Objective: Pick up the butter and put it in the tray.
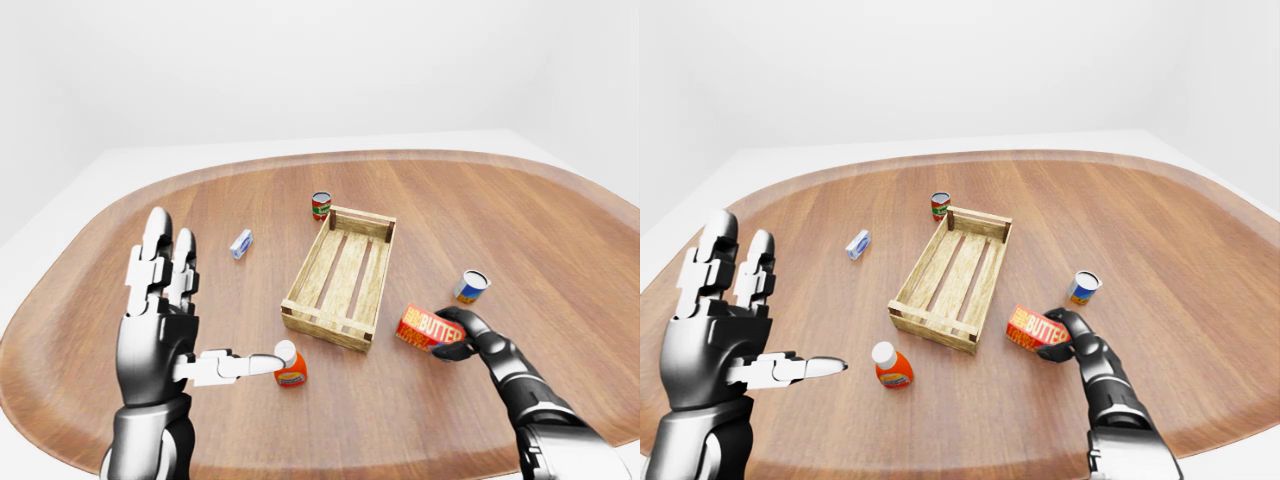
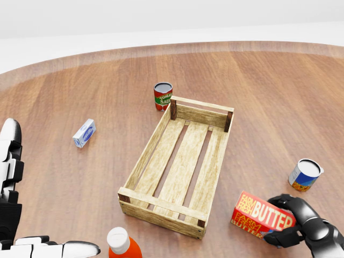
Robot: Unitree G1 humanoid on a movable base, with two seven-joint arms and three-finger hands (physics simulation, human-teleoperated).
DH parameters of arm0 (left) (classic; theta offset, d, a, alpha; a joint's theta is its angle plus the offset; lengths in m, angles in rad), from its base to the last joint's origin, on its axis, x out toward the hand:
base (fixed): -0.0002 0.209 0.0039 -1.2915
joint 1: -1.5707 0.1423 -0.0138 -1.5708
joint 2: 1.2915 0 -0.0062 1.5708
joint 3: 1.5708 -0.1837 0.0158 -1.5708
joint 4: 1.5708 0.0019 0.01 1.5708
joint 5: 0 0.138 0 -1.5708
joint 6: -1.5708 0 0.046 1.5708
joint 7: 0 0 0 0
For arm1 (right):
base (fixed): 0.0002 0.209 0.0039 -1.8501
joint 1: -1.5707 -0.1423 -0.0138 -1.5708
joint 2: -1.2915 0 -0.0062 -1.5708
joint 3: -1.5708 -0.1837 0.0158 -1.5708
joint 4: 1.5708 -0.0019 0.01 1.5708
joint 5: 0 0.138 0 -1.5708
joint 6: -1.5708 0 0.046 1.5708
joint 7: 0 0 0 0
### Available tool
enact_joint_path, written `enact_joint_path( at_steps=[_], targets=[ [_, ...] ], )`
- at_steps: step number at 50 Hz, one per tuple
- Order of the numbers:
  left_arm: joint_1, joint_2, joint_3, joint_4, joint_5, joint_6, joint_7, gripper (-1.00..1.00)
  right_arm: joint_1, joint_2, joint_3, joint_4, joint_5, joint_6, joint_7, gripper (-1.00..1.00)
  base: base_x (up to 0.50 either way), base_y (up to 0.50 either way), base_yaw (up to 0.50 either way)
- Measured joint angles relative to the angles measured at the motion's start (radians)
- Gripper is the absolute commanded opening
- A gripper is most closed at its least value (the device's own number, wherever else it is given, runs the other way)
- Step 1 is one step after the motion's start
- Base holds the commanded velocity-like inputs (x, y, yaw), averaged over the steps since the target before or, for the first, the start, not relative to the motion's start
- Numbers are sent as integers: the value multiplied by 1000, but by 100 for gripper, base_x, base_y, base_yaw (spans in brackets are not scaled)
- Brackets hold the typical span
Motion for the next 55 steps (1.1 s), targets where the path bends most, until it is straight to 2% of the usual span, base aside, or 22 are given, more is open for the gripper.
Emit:
enact_joint_path(
  at_steps=[21,35,38,44,55],
  targets=[
    [1,1,-4,5,3,0,2,100,38,7,-8,6,3,-14,-7,-100,0,0,0],
    [0,1,-5,8,4,0,2,100,60,-17,2,0,45,-60,21,-100,0,0,0],
    [-1,1,-4,9,3,0,2,100,65,-31,6,-15,63,-61,35,-100,0,0,0],
    [0,1,-4,7,2,0,1,100,75,-57,3,-77,97,-40,63,-100,0,0,0],
    [0,1,-1,5,1,0,0,100,82,-82,-22,-245,120,54,102,-100,0,0,0]
  ],
)
